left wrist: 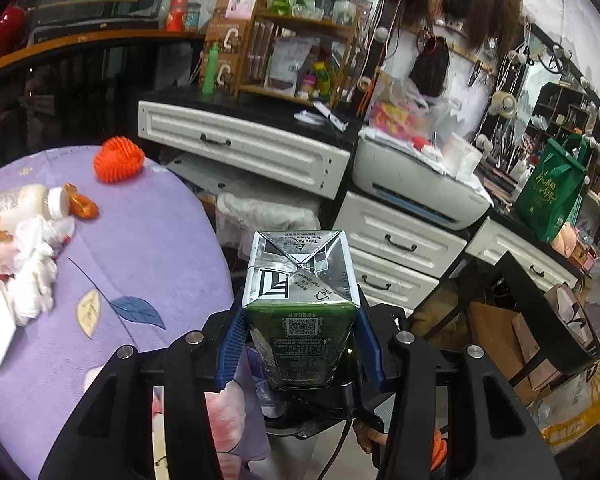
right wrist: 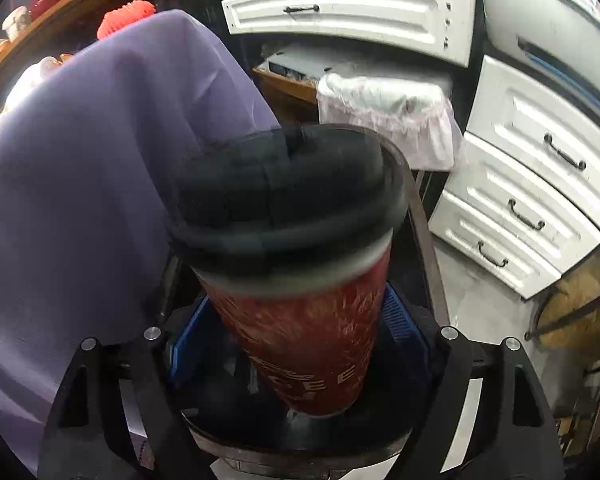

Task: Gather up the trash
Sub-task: 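Carry both items to the black bin while the right tool drops the red cup inside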

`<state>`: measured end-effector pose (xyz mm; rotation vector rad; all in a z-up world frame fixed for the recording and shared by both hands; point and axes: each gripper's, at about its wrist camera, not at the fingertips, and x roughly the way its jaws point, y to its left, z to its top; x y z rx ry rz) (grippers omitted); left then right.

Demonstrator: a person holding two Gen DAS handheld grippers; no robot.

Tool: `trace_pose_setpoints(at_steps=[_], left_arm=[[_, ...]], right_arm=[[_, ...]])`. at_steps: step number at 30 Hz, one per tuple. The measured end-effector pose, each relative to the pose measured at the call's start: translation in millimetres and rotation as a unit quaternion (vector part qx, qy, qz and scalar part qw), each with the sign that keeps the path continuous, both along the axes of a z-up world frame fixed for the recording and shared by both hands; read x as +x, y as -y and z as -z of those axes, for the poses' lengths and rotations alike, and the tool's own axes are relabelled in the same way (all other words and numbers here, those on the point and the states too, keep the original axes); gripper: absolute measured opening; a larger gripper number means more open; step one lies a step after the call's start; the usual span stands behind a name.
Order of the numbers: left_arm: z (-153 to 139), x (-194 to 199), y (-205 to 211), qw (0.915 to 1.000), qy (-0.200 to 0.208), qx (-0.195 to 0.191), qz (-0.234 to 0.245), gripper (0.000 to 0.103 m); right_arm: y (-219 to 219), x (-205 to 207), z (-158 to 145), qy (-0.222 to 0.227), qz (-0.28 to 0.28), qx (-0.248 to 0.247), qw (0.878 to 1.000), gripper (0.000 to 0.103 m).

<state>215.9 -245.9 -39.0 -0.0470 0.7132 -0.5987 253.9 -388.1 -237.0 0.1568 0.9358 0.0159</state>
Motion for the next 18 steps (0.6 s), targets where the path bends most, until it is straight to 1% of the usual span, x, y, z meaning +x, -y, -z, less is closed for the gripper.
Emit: trace_pose_setpoints(at_steps=[1, 2, 3, 7, 10, 14, 18], left_arm=[[3, 1, 3, 1.0, -0.003, 0.002, 0.002, 0.049], [4, 1, 4, 1.0, -0.004, 0.002, 0.004, 0.049], [6, 2, 8, 1.0, -0.006, 0.004, 0.006, 0.049], [10, 6, 18, 0.9999, -0.009, 0.007, 0.013, 0.049], [16, 8, 26, 0.9997, -0.012, 0.009, 0.017, 0.049], [25, 10, 39, 0.9993, -0.016, 0.024, 0.025, 0.049], [40, 12, 50, 0.9984, -0.022, 0.042, 0.03, 0.049]], right_arm=[[0, -2, 0, 0.003, -0.001, -0.002, 1.0, 0.082], [0, -3, -1, 0.004, -0.001, -0.008, 1.0, 0.086], [0, -6, -1, 0.006, 0.0, -0.015, 1.0, 0.087], [6, -19, -9, 0.019, 0.004, -0.02, 1.0, 0.087], [15, -37, -19, 0.035, 0.022, -0.022, 0.999, 0.087], [26, -62, -29, 0.049, 0.042, -0.04, 0.997, 0.088], [38, -87, -35, 0.048, 0.064, -0.06, 0.995, 0.088]])
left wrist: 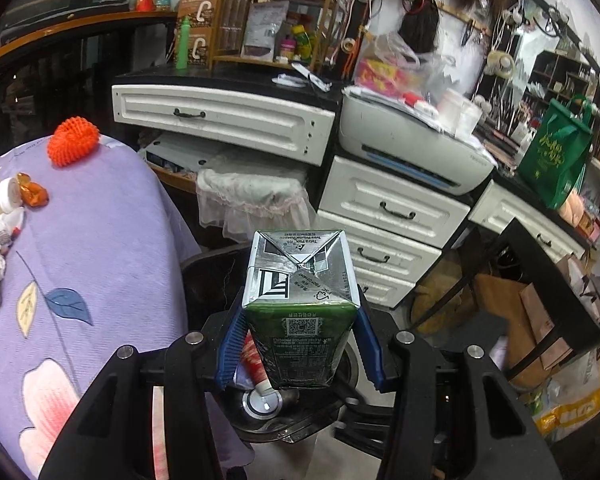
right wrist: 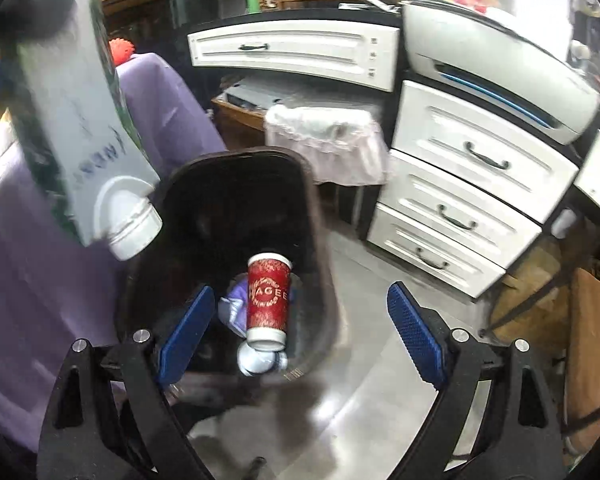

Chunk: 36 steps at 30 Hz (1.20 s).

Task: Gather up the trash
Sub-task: 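Carry both items to the black bin while the right tool drops the red cup inside, then lower the green carton into the black bin and open the left tool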

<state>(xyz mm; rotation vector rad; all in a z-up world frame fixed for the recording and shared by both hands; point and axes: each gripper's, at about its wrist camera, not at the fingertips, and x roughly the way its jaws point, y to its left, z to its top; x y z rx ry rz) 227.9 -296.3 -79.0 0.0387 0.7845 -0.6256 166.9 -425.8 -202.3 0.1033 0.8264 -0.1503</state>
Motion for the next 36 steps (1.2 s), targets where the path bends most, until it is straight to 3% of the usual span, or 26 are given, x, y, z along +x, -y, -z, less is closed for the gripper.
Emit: trace_pose_setpoints(at_steps=[9, 19, 21, 23, 24, 32, 36], left_arm=[[35, 3, 20, 0.9991, -0.022, 0.034, 0.008, 0.049], [61, 6, 34, 0.9972, -0.045, 0.059, 0.014, 0.049], [64, 6, 37, 0.9967, -0.058, 0.051, 0.023, 0.053], [65, 3, 40, 0.9964, -0.06, 0.05, 0.033, 0.071], [63, 1, 40, 0.9966, -0.057, 0.046, 0.038, 0.074], [36, -19, 29, 0.9982, -0.029, 0.013, 0.05, 0.089], [12, -36, 16, 0.9988, 0.014, -0.006, 0.048, 0.097]], right_arm=[[31, -40, -4, -0.007, 0.042, 0.004, 0.999, 0.088], [38, -47, -8, -0.002, 0.057, 0.01, 0.998, 0.088], [39, -48, -10, -0.001, 0.06, 0.009, 0.998, 0.088], [40, -49, -11, -0.001, 0.063, 0.009, 0.998, 0.088], [40, -50, -12, 0.0, 0.064, 0.009, 0.998, 0.088], [42, -56, -27, 0.016, 0.077, 0.005, 0.997, 0.088], [38, -56, -38, 0.028, 0.071, 0.006, 0.997, 0.088]])
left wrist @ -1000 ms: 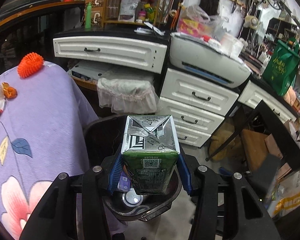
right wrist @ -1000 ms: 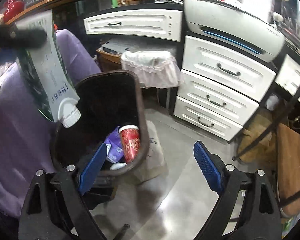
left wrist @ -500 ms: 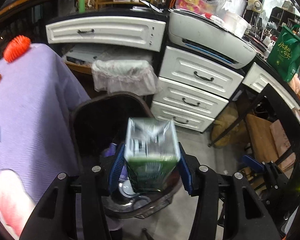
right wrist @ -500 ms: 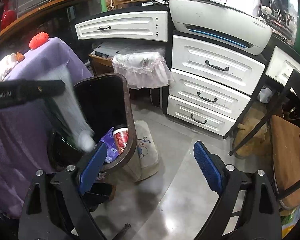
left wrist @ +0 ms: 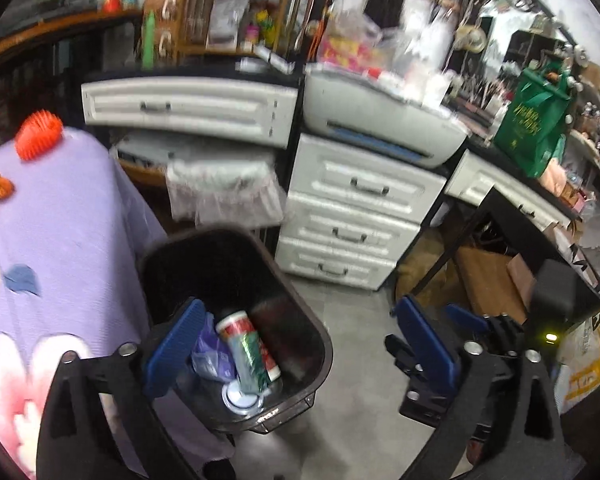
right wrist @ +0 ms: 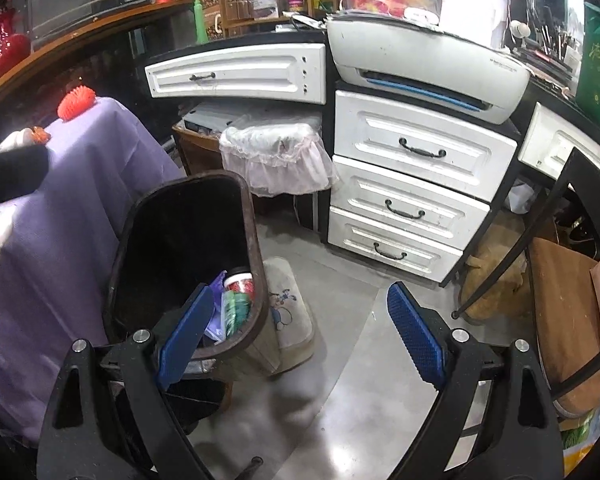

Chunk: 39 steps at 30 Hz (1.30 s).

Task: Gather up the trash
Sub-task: 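Lower the green carton into the black bin and open the left tool, then move both tools back over the table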

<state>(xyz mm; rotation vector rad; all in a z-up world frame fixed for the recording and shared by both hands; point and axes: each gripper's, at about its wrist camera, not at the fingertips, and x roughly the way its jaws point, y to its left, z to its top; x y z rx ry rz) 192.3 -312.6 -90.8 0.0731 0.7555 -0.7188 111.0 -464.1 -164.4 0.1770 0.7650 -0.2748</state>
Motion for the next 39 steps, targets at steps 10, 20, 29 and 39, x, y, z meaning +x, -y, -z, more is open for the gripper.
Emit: trace_pose_setpoints(at_steps=[10, 20, 29, 39], left_arm=[[-39, -29, -53, 0.995, 0.089, 0.044, 0.007, 0.097], [-47, -26, -151, 0.9893, 0.104, 0.055, -0.086, 0.097], [-38, -11, -254, 0.9751, 0.063, 0.073, -0.2, 0.097], [-23, 12, -381, 0.9308, -0.006, 0.054, -0.362, 0.097]], right_arm=[[-29, 1, -37, 0.045, -0.046, 0.011, 0.998, 0.088], [-95, 15, -71, 0.071, -0.145, 0.0, 0.987, 0.088], [-166, 36, -88, 0.075, -0.239, 0.005, 0.968, 0.088], [-236, 60, -102, 0.074, -0.308, 0.014, 0.948, 0.088]])
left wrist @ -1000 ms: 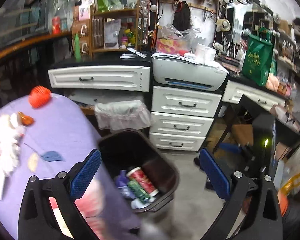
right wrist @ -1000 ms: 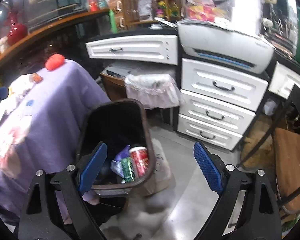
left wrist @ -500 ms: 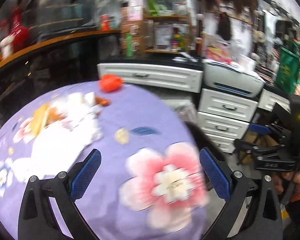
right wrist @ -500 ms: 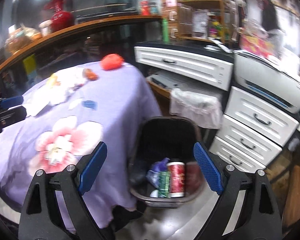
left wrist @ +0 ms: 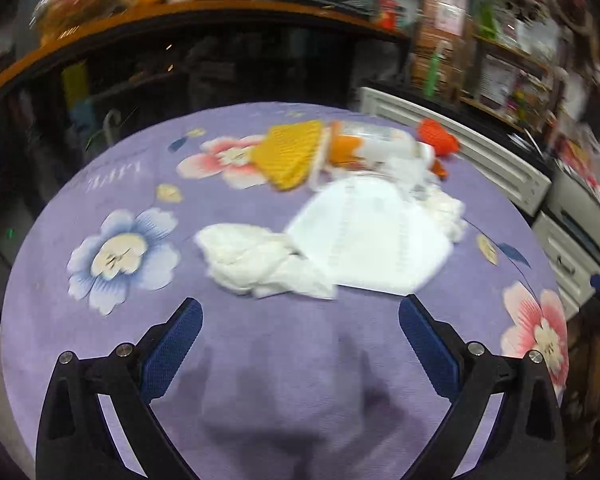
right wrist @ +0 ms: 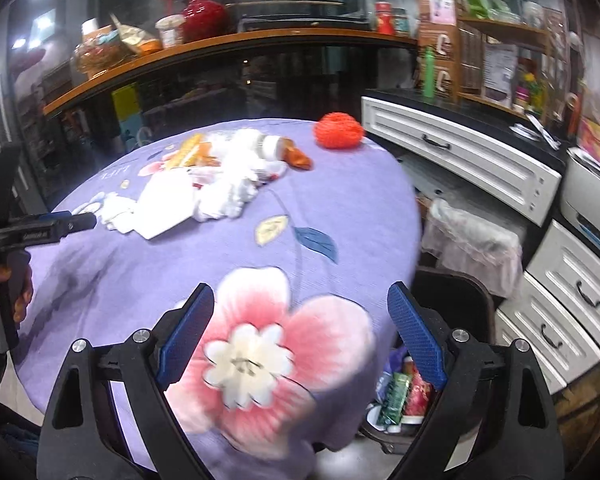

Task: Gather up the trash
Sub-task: 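Move both tools back over the table, then grasp the crumpled white tissue with the left tool while the right tool grasps another tissue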

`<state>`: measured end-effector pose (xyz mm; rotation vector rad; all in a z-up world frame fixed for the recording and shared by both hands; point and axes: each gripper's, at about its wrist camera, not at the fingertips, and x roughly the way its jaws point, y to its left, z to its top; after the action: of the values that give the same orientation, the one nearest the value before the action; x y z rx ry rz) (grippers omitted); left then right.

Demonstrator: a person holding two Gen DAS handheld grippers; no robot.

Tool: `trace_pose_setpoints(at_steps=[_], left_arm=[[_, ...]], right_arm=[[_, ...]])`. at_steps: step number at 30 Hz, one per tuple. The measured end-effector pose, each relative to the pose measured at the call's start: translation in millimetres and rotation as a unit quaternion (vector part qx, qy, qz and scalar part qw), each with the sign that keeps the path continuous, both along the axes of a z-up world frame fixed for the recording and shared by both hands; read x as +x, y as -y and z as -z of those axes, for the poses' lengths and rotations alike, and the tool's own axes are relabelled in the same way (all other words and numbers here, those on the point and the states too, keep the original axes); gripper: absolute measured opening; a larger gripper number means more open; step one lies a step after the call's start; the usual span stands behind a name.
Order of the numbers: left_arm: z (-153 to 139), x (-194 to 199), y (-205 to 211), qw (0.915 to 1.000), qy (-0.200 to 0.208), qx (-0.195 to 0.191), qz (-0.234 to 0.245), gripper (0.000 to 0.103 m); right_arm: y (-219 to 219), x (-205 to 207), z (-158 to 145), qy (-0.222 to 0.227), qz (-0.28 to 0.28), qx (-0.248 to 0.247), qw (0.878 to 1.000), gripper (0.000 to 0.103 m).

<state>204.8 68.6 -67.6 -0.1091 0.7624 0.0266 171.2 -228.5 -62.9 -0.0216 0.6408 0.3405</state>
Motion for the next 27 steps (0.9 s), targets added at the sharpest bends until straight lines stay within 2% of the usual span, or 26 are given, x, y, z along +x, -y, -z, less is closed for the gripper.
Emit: trace_pose_setpoints(at_steps=[3, 7, 9, 13, 15, 17, 18, 20, 21, 23, 27], left_arm=[[1, 5, -27, 0.9987, -0.003, -0.041, -0.032, 0.097], [0, 16, -43, 0.9965, -0.008, -0.068, -0.047, 0.094], [2, 24, -45, 0.9968, -0.013, -0.066, -0.043, 0.092], [11, 51, -42, 0.9983, -0.035, -0.037, -0.029, 0.085], [18, 62, -40, 0.998, -0.05, -0.033, -0.023, 0.076], [25, 69, -40, 0.9972, -0.062, -0.038, -0.017, 0.059], [28, 71, -38, 0.9968, -0.068, -0.039, -0.014, 0.054], [26, 68, -34, 0.9978, -0.059, -0.027, -0.011, 0.039], [25, 66, -33, 0.9979, -0.059, -0.026, -0.009, 0.036], [23, 61, -33, 0.9983, -0.052, -0.026, -0.011, 0.022], [15, 52, -36, 0.999, -0.034, -0.025, -0.011, 0.017]], right_arm=[[-15, 5, -1, -0.004, -0.013, -0.001, 1.0, 0.088], [-31, 11, -3, -0.007, -0.027, 0.0, 1.0, 0.088], [-37, 14, -4, -0.006, -0.03, -0.001, 1.0, 0.088], [-46, 19, -7, -0.008, -0.038, 0.002, 0.999, 0.088], [-51, 22, -9, -0.006, -0.04, -0.002, 0.999, 0.088], [-55, 26, -10, -0.004, -0.041, -0.006, 0.999, 0.088], [-55, 27, -11, -0.004, -0.041, -0.007, 0.999, 0.088], [-59, 34, -11, -0.006, -0.042, -0.009, 0.999, 0.088], [-60, 39, -11, -0.009, -0.043, -0.008, 0.999, 0.088], [-63, 52, -9, -0.02, -0.044, -0.002, 0.999, 0.088], [-74, 76, -3, -0.037, -0.046, 0.0, 0.998, 0.088]])
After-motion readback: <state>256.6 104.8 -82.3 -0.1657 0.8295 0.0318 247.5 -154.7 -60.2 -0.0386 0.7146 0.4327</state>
